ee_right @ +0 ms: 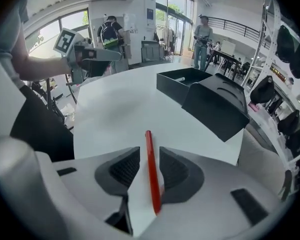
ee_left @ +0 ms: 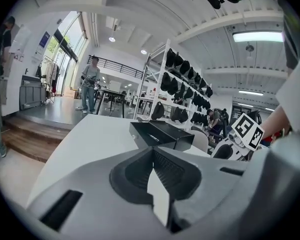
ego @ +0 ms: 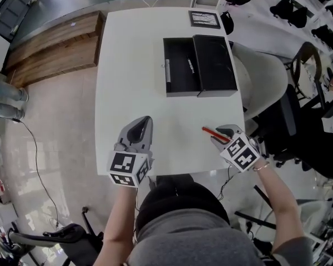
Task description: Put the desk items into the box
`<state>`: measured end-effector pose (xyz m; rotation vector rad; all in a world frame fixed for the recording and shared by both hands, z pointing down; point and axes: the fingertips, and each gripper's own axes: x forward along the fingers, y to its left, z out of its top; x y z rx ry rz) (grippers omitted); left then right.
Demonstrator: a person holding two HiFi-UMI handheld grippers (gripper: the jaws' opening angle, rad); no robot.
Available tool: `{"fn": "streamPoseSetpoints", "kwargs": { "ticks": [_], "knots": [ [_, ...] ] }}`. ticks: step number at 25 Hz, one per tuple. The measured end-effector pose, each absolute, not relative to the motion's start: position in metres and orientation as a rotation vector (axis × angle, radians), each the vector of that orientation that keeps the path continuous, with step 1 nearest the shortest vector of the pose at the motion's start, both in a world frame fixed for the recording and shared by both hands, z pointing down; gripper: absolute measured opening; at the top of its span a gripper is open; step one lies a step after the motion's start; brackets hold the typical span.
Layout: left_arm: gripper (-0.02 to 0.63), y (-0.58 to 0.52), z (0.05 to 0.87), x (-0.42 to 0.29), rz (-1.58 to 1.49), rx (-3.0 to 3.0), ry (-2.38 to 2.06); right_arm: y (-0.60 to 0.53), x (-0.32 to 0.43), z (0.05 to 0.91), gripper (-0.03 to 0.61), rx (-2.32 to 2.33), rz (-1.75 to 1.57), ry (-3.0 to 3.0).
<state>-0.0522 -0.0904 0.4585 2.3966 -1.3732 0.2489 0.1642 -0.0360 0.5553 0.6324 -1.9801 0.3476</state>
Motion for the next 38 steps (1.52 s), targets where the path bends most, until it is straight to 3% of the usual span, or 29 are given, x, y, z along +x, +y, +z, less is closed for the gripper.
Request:
{"fn": "streamPoseSetpoints", "kwargs": {
  "ticks": [20, 38],
  "knots": [
    [0.006, -0.098, 0.462, -0.055, 0.233, 2.378, -1.392, -0.029, 0.17, 0.578, 0.061, 0.494, 0.31, -1.809],
    [0.006, -0.101, 0.451, -0.061, 0.236, 2.376, -1.441, -0.037, 0.16, 0.561, 0.054, 0.498, 0.458, -1.838]
  ]
}}
